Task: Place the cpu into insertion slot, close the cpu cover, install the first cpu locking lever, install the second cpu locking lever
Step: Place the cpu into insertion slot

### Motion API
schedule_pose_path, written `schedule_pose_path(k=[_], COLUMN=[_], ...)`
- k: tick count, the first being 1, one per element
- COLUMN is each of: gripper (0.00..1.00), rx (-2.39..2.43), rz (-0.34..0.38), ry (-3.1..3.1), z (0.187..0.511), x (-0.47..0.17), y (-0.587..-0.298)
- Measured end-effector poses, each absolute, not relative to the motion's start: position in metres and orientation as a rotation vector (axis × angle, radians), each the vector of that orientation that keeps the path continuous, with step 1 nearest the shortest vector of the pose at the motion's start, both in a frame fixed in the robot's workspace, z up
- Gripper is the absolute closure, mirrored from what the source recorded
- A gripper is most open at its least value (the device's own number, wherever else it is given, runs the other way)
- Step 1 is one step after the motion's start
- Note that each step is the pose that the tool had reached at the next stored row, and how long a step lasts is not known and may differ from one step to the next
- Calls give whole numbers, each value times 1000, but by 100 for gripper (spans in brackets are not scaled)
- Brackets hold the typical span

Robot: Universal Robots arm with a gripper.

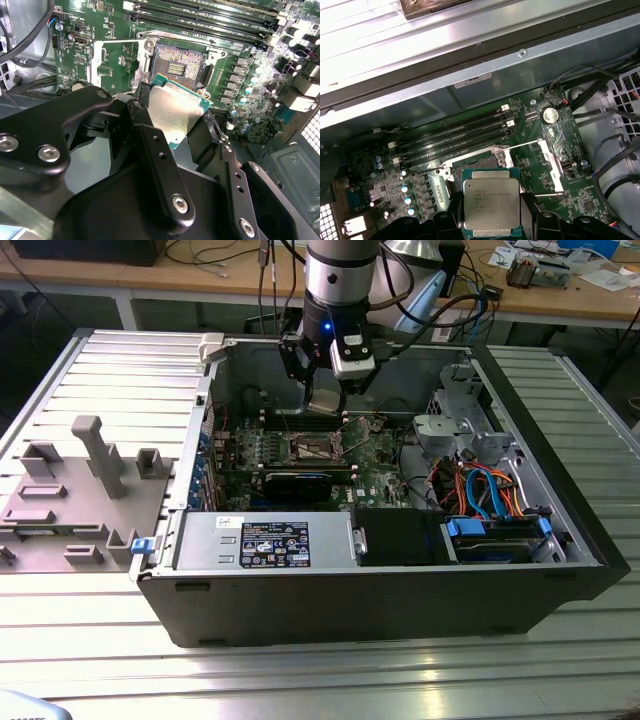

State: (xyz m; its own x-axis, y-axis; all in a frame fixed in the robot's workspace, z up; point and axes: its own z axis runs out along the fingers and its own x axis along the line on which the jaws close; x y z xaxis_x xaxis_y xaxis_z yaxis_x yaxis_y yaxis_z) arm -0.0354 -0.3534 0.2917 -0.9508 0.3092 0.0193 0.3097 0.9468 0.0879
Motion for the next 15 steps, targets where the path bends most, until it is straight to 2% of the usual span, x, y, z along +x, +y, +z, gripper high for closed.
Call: schedule_pose_path(k=[15], gripper=[45], rx=[-521], rz=[-141], ry=[-3090], z=[291], x=[-35], y=[-353])
